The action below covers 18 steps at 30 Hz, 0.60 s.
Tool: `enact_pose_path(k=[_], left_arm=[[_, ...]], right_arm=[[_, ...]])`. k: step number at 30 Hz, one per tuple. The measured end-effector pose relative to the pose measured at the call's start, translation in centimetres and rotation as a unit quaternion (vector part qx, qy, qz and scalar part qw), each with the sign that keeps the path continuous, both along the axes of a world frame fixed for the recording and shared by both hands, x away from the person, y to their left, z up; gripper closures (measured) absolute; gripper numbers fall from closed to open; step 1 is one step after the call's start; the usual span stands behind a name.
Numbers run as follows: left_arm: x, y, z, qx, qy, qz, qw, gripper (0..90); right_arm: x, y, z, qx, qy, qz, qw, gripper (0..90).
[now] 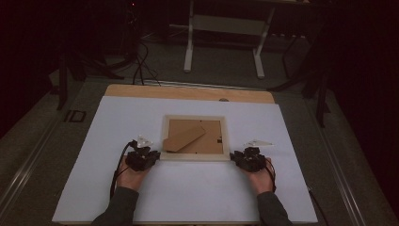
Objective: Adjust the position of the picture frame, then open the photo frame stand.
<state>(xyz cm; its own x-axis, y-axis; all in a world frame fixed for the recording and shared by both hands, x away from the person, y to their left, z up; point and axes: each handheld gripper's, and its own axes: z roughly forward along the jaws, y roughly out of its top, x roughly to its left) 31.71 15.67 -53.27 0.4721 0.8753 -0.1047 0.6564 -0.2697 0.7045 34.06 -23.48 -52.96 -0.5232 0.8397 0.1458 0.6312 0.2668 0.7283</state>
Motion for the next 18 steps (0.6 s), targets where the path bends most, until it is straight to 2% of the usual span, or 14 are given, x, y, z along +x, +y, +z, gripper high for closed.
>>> enact_pose_path(k=[6, 9, 18], left_arm=[[-0.06, 0.15, 0.22, -0.001, -0.004, 0.002, 1.0000, 79.6], [-0.12, 0.06, 0.32, 0.011, -0.009, 0.003, 0.9999, 79.2], [0.00, 0.26, 0.43, -0.002, -0.005, 0.001, 1.0000, 74.5]], right_arm=[[-0.01, 0.03, 0.10, 0.002, -0.001, 0.002, 1.0000, 70.4], [0.01, 0.02, 0.05, 0.000, 0.000, 0.002, 1.0000, 70.4], [0.00, 0.00, 0.12, 0.002, -0.002, 0.002, 1.0000, 69.6]])
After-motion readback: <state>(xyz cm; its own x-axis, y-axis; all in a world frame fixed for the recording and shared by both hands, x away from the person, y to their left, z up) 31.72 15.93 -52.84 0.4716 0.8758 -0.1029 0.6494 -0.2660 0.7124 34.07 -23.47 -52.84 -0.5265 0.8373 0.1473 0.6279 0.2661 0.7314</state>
